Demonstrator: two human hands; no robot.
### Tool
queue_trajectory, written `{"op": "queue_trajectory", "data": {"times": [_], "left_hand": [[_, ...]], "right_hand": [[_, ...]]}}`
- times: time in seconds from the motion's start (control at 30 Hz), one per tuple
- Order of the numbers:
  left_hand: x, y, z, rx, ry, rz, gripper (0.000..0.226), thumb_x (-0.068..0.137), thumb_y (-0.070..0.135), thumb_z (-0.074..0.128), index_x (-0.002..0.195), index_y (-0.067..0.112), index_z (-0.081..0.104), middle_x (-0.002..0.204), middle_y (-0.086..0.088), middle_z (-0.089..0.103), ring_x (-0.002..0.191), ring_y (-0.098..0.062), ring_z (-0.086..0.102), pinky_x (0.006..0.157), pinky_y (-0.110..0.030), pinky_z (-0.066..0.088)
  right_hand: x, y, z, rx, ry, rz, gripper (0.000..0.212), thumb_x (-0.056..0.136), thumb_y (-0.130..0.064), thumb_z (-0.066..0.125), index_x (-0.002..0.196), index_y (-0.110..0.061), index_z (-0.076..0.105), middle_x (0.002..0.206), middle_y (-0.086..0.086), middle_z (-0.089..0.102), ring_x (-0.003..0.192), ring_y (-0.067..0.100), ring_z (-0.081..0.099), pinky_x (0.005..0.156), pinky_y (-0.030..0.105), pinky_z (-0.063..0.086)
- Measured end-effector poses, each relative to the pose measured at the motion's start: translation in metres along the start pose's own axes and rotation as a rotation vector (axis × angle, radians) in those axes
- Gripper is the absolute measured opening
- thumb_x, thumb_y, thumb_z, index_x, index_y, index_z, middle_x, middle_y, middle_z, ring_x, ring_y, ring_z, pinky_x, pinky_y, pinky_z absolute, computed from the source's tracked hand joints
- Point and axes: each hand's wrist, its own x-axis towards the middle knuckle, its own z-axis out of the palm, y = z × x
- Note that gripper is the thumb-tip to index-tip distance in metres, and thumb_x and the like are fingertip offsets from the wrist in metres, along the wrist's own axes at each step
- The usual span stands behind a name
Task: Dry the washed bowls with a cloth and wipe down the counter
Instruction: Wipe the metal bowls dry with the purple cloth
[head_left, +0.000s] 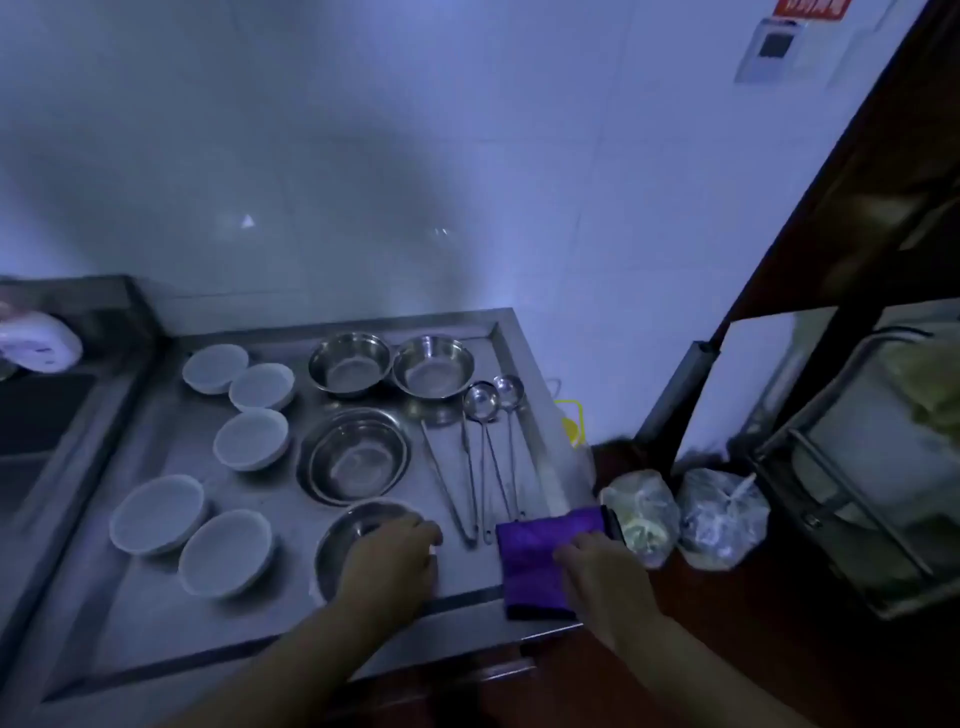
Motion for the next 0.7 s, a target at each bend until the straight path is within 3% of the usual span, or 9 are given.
{"op": "queue_trajectory", "data": {"times": [0.17, 0.27, 0.43, 0.5, 0.57, 0.7], "left_hand": [[0.039, 0.037, 0.049, -0.03, -0.142, -0.016, 0.031, 0.09, 0.026, 0.045, 0.12, 0.026, 0.054, 0.12, 0.006, 0.054, 0.11, -0.013, 0.052, 0.083, -0.028, 0.042], [0.058, 0.048, 0.072, -0.06, -0.175, -0.021, 0.03, 0.09, 0.025, 0.045, 0.119, 0.025, 0.054, 0.121, 0.006, 0.054, 0.112, -0.012, 0.05, 0.085, -0.026, 0.041], [0.075, 0.059, 0.099, -0.066, -0.204, -0.044, 0.026, 0.091, 0.022, 0.044, 0.112, 0.021, 0.059, 0.113, 0.005, 0.058, 0.102, -0.012, 0.054, 0.079, -0.027, 0.044], [0.079, 0.058, 0.105, -0.068, -0.209, -0.068, 0.026, 0.09, 0.022, 0.044, 0.11, 0.02, 0.06, 0.111, 0.004, 0.058, 0.101, -0.013, 0.055, 0.079, -0.028, 0.045], [0.082, 0.058, 0.108, -0.074, -0.211, -0.095, 0.026, 0.09, 0.021, 0.043, 0.11, 0.02, 0.06, 0.11, 0.004, 0.058, 0.1, -0.014, 0.055, 0.079, -0.029, 0.047], [0.09, 0.06, 0.106, -0.08, -0.213, -0.123, 0.027, 0.09, 0.021, 0.043, 0.111, 0.024, 0.059, 0.11, 0.006, 0.058, 0.1, -0.012, 0.055, 0.078, -0.028, 0.047]], "right_hand": [[0.017, 0.043, 0.032, 0.051, 0.01, 0.04, 0.032, 0.037, -0.003, 0.086, 0.06, -0.016, 0.066, 0.06, 0.002, 0.058, 0.054, 0.022, 0.059, 0.042, 0.024, 0.045], [0.034, 0.06, 0.047, -0.006, -0.027, 0.028, 0.036, 0.036, -0.008, 0.085, 0.067, -0.016, 0.068, 0.071, 0.003, 0.063, 0.061, 0.023, 0.061, 0.051, 0.026, 0.05], [0.053, 0.082, 0.076, -0.11, -0.173, 0.083, 0.068, 0.038, -0.031, 0.093, 0.101, -0.016, 0.072, 0.1, 0.008, 0.068, 0.091, 0.026, 0.067, 0.078, 0.04, 0.056], [0.055, 0.089, 0.086, -0.141, -0.255, 0.076, 0.072, 0.055, -0.039, 0.086, 0.119, -0.016, 0.063, 0.108, 0.006, 0.063, 0.1, 0.024, 0.061, 0.087, 0.039, 0.05], [0.057, 0.094, 0.093, -0.146, -0.329, 0.073, 0.06, 0.079, -0.04, 0.068, 0.131, -0.016, 0.048, 0.118, 0.006, 0.055, 0.11, 0.025, 0.05, 0.092, 0.039, 0.038], [0.063, 0.091, 0.083, -0.165, -0.344, 0.027, 0.02, 0.082, -0.028, 0.062, 0.101, -0.024, 0.061, 0.097, 0.0, 0.059, 0.094, 0.02, 0.052, 0.081, 0.035, 0.033]]}}
